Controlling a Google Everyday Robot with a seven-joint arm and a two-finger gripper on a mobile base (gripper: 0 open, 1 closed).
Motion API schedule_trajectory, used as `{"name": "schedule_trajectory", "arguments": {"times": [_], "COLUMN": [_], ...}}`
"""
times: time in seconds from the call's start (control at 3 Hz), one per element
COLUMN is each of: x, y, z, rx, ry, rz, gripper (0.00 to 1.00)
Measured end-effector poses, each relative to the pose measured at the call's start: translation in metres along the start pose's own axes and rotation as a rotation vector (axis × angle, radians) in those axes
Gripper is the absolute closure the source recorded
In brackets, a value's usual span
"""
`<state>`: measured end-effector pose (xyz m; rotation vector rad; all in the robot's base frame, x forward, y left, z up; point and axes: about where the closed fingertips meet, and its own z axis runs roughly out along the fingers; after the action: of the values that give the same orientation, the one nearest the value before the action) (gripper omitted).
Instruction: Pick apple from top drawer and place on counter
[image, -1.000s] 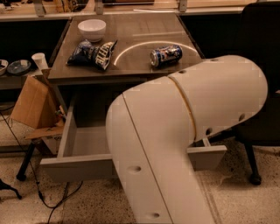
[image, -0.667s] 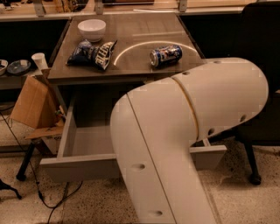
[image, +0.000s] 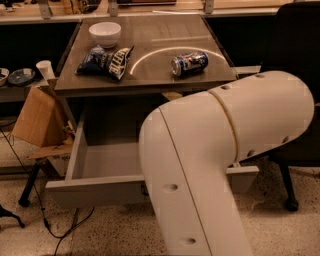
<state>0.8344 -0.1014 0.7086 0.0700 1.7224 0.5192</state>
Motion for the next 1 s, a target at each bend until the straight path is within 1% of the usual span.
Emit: {"name": "schedule_trajectory", "arguments": {"times": [0.33,0.67,1.0], "x": [0.0039,0.0078,0.0049], "y": [0.003,0.0034,0.0054], "z": [0.0022,-0.0014,-0.0052], "rx": [-0.024,-0.029,-0.026], "ry": [0.022,0.041,0.044], "rz": [0.012,0.022,0.024], "gripper": [0.0,0.0,0.0]}}
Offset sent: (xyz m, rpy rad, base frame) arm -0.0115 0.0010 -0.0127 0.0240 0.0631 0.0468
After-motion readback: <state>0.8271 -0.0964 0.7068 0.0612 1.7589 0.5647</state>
